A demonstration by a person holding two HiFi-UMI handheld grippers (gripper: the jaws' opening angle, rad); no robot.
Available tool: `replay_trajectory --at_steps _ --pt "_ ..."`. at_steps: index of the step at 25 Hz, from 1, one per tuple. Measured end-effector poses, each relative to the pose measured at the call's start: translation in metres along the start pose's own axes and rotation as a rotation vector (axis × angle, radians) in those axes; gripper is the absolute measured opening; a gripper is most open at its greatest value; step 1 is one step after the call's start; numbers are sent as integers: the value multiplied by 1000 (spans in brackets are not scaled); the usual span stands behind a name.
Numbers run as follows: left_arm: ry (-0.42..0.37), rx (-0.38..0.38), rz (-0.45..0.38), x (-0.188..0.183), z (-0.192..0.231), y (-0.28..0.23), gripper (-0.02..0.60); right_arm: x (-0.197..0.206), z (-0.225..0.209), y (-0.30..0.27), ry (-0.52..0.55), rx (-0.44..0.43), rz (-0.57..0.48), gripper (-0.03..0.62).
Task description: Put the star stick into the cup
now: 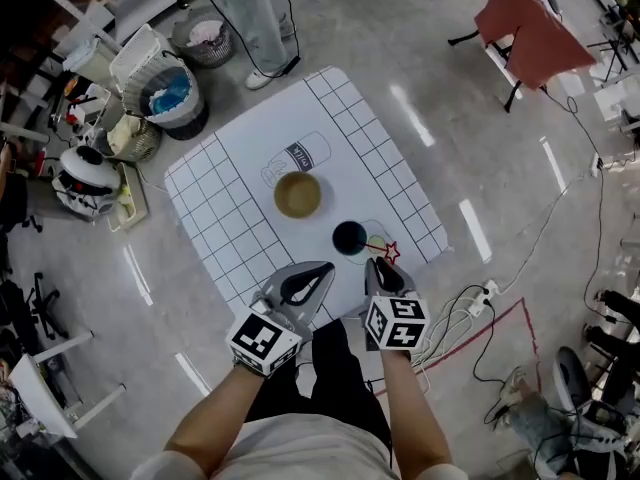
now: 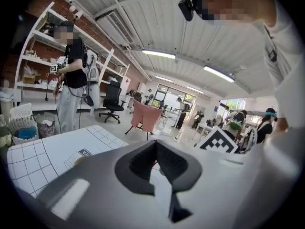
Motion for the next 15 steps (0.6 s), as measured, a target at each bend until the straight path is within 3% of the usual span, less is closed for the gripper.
replay_trajectory --at_steps 6,15 --pt "-12 36 2 -6 -12 13 5 -6 15 28 -15 12 -50 43" --pt "-18 54 -3 -41 -21 57 5 -50 69 82 32 7 -206 37"
Point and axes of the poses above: the fingertips, and each gripper's own axes: y backward along the fingers, z to its left, x out of its underside, the point moved 4 cm from there along y, backward along the fingers, and after that the axes turned 15 degrees about -z, right-handed, at the moved point
